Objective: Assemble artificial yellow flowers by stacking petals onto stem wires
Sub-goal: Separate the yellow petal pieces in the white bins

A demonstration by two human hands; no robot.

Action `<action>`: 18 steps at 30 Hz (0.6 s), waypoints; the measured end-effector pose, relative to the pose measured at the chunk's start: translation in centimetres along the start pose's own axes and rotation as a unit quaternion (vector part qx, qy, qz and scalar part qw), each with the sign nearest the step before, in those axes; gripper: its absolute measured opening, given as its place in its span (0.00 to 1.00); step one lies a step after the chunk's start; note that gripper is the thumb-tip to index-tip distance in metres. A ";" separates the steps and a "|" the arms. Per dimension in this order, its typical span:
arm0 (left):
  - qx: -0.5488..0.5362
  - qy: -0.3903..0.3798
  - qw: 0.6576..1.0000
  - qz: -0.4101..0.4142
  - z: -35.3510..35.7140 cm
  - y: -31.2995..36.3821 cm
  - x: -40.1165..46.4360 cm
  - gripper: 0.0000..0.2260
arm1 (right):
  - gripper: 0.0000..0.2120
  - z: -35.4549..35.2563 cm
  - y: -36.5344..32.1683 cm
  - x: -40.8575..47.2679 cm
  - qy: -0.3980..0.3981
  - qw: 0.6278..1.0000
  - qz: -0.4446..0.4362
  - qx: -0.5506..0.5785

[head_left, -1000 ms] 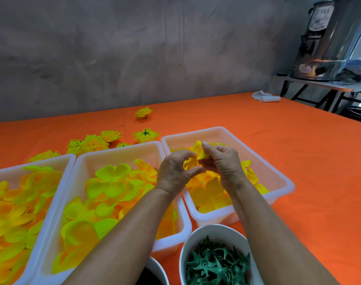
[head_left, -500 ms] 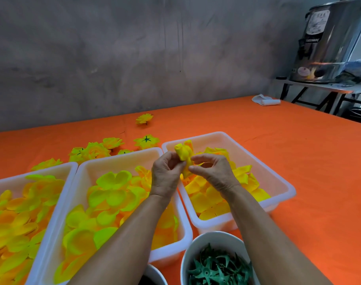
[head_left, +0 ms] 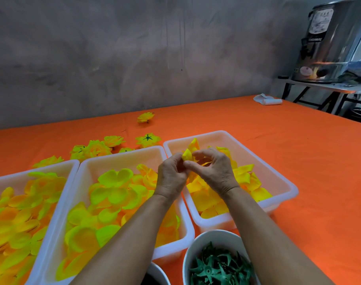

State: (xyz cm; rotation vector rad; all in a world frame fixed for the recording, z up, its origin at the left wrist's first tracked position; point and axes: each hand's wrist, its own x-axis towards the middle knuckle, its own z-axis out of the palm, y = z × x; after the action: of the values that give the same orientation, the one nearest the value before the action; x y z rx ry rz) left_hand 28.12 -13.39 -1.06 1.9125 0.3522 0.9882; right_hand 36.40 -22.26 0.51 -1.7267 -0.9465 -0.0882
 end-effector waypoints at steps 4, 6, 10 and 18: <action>0.032 -0.011 0.999 0.002 0.1 0.0 -0.1 0.08 | 0.05 0.8 0.0 -0.2 0.036 0.992 -0.077 -0.089; 0.043 -0.021 0.999 0.008 0.2 0.2 -0.2 0.08 | 0.03 0.7 0.2 -0.1 0.045 0.992 -0.082 -0.090; 0.011 -0.020 0.999 -0.043 0.2 0.9 -0.2 0.16 | 0.02 0.5 0.1 0.0 0.043 0.998 -0.039 -0.014; -0.084 0.027 0.992 -0.087 0.2 0.7 0.3 0.03 | 0.08 0.6 0.2 -0.3 0.007 1.000 0.004 0.026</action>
State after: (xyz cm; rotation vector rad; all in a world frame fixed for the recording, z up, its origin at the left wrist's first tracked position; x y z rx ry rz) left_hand 28.37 -13.70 -0.44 1.6761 0.4445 0.9246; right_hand 36.10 -21.98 -0.03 -1.6797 -0.9231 -0.0700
